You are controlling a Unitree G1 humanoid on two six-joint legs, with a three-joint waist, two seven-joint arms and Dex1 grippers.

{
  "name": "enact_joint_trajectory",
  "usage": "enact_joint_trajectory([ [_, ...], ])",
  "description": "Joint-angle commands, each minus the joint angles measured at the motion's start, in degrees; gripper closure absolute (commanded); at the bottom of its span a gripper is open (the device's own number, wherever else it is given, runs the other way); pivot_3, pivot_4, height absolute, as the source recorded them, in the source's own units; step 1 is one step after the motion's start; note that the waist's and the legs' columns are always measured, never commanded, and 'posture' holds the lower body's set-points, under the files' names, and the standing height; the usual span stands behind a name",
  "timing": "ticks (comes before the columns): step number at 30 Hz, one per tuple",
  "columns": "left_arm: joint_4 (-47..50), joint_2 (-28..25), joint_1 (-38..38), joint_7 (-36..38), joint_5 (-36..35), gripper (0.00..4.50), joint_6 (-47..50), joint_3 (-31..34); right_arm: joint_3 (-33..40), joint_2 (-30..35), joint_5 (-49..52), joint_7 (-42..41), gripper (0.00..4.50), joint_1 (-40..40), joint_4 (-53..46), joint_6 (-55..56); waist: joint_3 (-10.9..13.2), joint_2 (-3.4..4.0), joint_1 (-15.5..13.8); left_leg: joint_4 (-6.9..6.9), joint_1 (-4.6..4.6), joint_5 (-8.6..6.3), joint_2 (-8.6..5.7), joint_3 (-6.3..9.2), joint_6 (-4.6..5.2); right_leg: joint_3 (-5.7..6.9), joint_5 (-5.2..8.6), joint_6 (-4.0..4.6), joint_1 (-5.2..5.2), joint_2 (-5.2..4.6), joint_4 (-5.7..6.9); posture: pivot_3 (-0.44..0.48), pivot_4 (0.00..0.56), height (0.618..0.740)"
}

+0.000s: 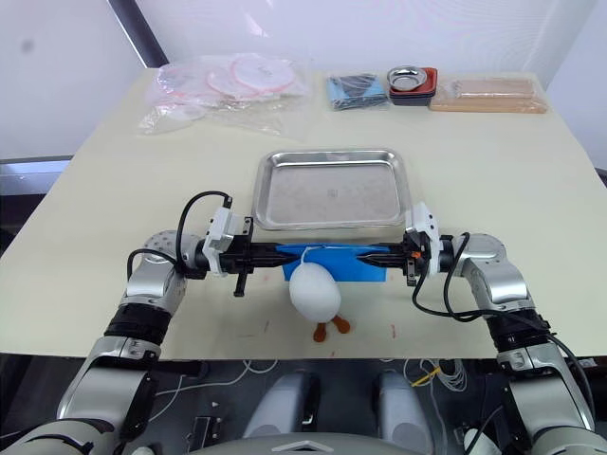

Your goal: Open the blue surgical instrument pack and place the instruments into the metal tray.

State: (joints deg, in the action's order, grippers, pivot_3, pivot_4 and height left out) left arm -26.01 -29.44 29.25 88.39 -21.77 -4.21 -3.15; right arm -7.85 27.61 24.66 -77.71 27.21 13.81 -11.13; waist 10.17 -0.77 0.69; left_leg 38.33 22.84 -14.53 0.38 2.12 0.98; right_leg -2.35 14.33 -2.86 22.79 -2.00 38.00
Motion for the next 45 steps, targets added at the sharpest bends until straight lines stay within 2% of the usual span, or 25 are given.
enact_joint_trajectory([
  [1, -0.2, -0.2, -0.09, 0.69, 1.26, 4.5, -0.15, -1.13, 1.58, -0.08, 0.46, -0.64, 4.41, 1.44, -0.28, 1.28, 0.0, 0.0, 0.0, 0.0, 0.0, 0.0, 0.0, 0.0, 0.0, 0.0, 0.0, 0.0, 0.0, 0.0, 0.0, 0.0, 0.15, 0.74],
  [6, 0.77, -0.82, -0.52, -0.29, 1.42, 4.5, 1.55, -1.12, 1.36, -0.41, 0.07, -0.75, 4.41, 1.7, 0.17, 1.86, 0.0, 0.0, 0.04, 0.0, 0.0, 0.0, 0.0, 0.01, 0.0, 0.0, 0.0, 0.0, 0.0, 0.0, 0.0, 0.0, 0.15, 0.74],
  [7, 0.79, -1.04, -0.54, -1.78, 1.89, 3.91, 1.87, -0.76, 1.37, -0.43, 0.03, -0.85, 4.5, 1.72, 0.25, 2.01, 0.0, 0.0, 0.06, 0.0, 0.0, 0.0, 0.0, 0.0, 0.0, 0.0, 0.0, 0.0, 0.0, 0.0, 0.0, 0.0, 0.15, 0.74],
  [9, 0.83, -1.39, -0.61, -3.21, 2.17, 3.46, 2.5, -0.24, 1.62, -0.61, 0.1, -0.75, 4.5, 1.71, 0.39, 2.29, 0.0, 0.01, 0.14, 0.0, -0.01, 0.0, 0.0, 0.0, 0.0, 0.0, 0.0, 0.0, 0.0, 0.01, 0.01, 0.0, 0.15, 0.74],
  [10, 1.02, -1.55, -0.78, -3.66, 2.12, 3.04, 2.63, 0.21, 1.64, -0.64, 0.02, -0.81, 4.5, 1.72, 0.51, 2.43, 0.01, 0.01, 0.16, 0.0, -0.01, 0.0, 0.0, 0.0, 0.0, -0.01, 0.0, 0.0, 0.0, 0.02, 0.01, 0.0, 0.15, 0.74],
  [12, 2.16, -2.07, -1.58, -4.23, 1.28, 2.03, 3.6, 1.44, 1.6, -0.62, -0.19, -1.03, 4.5, 1.76, 0.83, 2.76, 0.01, 0.01, 0.19, 0.0, -0.01, 0.0, 0.01, 0.0, 0.0, 0.0, 0.0, 0.0, 0.01, 0.03, 0.01, 0.0, 0.15, 0.74],
  [15, 4.64, -3.77, -3.98, -4.54, 0.15, 0.76, 4.4, 3.11, 1.7, -0.55, -0.26, -1.33, 4.5, 1.82, 1.15, 3.06, 0.02, 0.02, 0.38, -0.02, -0.01, 0.0, 0.04, 0.01, 0.0, -0.02, 0.0, 0.01, 0.02, 0.03, 0.01, 0.0, 0.15, 0.74],
  [16, 5.47, -4.25, -4.73, -4.69, -0.21, 0.1, 4.54, 3.58, 1.72, -0.52, -0.26, -1.38, 4.5, 1.86, 1.18, 3.08, 0.02, 0.02, 0.33, -0.03, -0.01, 0.0, 0.07, 0.01, 0.0, -0.02, 0.0, 0.01, 0.03, 0.03, 0.01, 0.0, 0.15, 0.74],
  [23, 15.16, -8.46, -12.79, -5.62, -4.76, 0.1, 10.47, 7.61, 1.54, -0.53, -0.57, -1.79, 4.5, 2.26, 2.33, 3.68, 0.03, 0.04, 0.31, -0.03, -0.02, 0.0, 0.15, 0.01, 0.0, -0.03, 0.0, 0.01, 0.02, -0.01, 0.0, 0.0, 0.15, 0.74],
  [29, 27.27, -10.91, -22.15, -7.98, -8.13, 0.1, 15.43, 9.18, 1.35, -1.37, -1.07, -1.51, 4.5, 1.98, 2.8, 4.23, 0.05, 0.08, 0.31, -0.04, -0.04, 0.0, 0.19, -0.01, -0.01, -0.04, 0.01, 0.02, 0.02, -0.02, 0.0, 0.0, 0.15, 0.74],
  [35, 37.28, -8.06, -28.06, -15.09, -8.63, 0.1, 18.76, 6.51, 1.42, -1.78, -1.48, -1.34, 4.5, 1.54, 2.93, 4.76, 0.06, 0.09, 0.28, -0.05, -0.08, -0.01, 0.21, -0.07, -0.01, -0.1, 0.0, 0.03, 0.02, -0.06, -0.01, 0.0, 0.15, 0.74],
  [45, 38.1, -3.16, -27.89, -23.66, -5.39, 0.1, 22.79, -0.41, 1.4, -2.05, -1.7, -0.59, 4.5, 1.07, 2.43, 4.56, 0.05, 0.08, 0.29, -0.05, -0.11, 0.0, 0.21, -0.1, -0.01, -0.12, 0.0, 0.03, 0.01, -0.02, -0.01, 0.0, 0.15, 0.74],
])
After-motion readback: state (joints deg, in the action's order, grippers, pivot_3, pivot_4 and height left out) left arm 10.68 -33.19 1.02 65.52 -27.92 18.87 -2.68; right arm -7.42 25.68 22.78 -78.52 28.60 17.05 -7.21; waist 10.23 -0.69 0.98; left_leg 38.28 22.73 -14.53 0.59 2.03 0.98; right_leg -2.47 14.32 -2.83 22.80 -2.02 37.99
